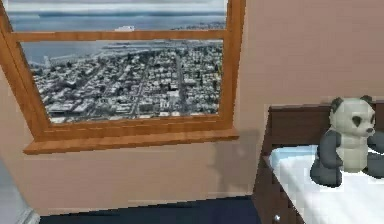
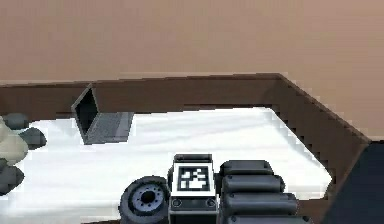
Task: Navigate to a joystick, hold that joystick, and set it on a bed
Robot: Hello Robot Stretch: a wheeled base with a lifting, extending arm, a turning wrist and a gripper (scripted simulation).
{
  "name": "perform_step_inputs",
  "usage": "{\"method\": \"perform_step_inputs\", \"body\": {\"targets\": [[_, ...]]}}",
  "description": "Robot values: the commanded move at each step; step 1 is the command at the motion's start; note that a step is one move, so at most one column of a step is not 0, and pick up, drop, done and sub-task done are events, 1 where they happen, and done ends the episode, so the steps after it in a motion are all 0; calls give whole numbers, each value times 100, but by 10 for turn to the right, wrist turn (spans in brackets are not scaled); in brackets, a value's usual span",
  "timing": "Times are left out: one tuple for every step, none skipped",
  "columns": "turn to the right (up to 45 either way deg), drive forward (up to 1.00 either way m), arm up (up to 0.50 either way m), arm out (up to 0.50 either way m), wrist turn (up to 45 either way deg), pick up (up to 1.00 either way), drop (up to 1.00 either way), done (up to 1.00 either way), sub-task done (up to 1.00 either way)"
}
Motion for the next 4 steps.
{"method": "perform_step_inputs", "body": {"targets": [[450,0,0,0,0,0,0,0,0],[270,0,0,0,0,0,0,0,0],[0,30,0,0,0,0,0,0,0],[-450,0,0,0,0,0,0,0,0]]}}
